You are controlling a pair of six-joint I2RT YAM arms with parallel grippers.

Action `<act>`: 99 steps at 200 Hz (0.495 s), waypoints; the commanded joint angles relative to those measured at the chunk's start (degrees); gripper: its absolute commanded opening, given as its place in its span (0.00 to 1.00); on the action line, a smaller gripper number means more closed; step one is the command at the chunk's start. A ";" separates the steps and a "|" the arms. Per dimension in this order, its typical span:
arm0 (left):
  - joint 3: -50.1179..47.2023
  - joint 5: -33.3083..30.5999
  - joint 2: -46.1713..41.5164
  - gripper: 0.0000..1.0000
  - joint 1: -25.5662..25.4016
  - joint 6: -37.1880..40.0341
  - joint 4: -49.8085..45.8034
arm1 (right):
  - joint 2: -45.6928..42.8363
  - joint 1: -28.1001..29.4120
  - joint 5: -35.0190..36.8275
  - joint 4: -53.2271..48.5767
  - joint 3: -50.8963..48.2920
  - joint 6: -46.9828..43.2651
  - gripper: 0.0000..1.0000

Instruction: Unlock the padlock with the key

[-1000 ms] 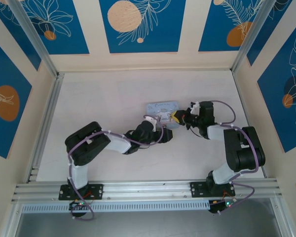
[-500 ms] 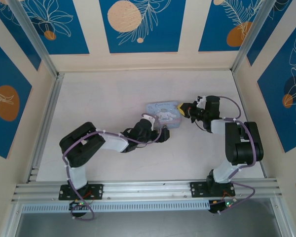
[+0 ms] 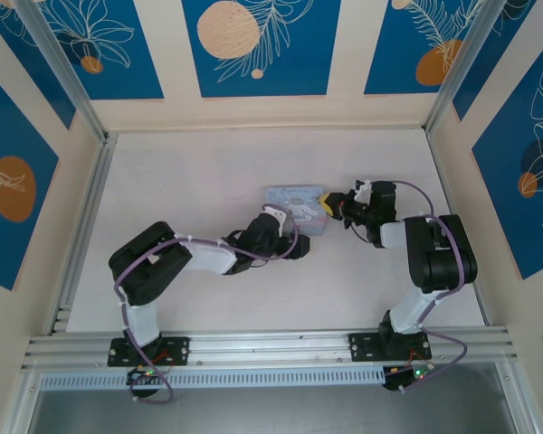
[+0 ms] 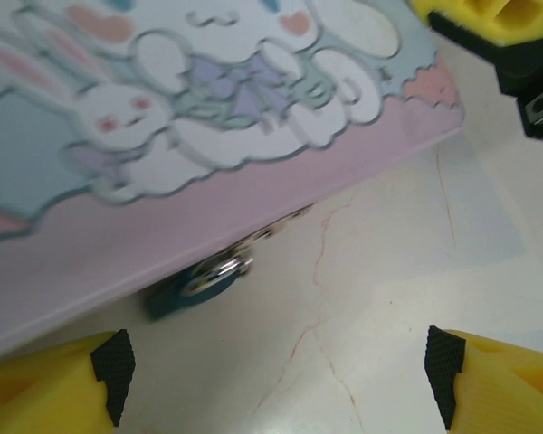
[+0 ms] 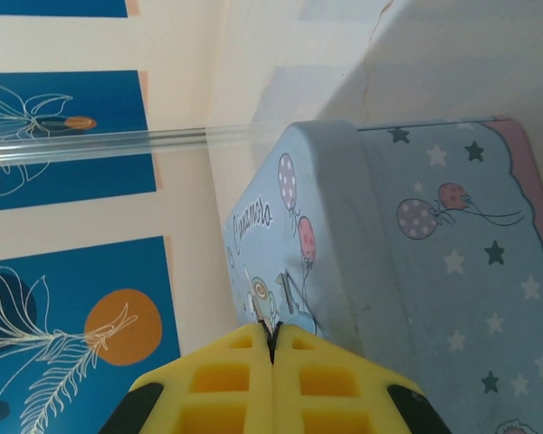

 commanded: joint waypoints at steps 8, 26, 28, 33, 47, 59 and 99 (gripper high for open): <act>3.10 -0.48 2.40 0.85 0.52 2.94 -2.51 | 2.01 1.08 -0.18 -0.57 -1.72 0.27 0.00; 3.74 -1.32 3.20 0.85 0.50 3.11 -3.12 | 2.31 1.17 -0.25 -0.31 -1.68 0.32 0.00; 3.77 -1.46 3.32 0.85 0.44 3.11 -3.14 | 2.39 1.24 -0.19 -0.30 -1.73 0.35 0.00; 3.77 -1.80 3.38 0.85 0.49 3.15 -3.22 | 2.46 1.26 -0.20 -0.28 -1.65 0.36 0.00; 3.64 -3.03 3.40 0.85 0.45 3.40 -4.15 | 2.65 1.35 -0.21 -0.29 -1.60 0.42 0.00; 3.60 -4.76 3.30 0.84 0.44 3.84 -5.31 | 2.75 1.39 -0.19 -0.16 -1.59 0.41 0.00; 4.20 -7.22 3.84 0.85 0.38 5.72 -7.11 | 2.95 1.43 -0.38 -0.17 -1.63 0.27 0.00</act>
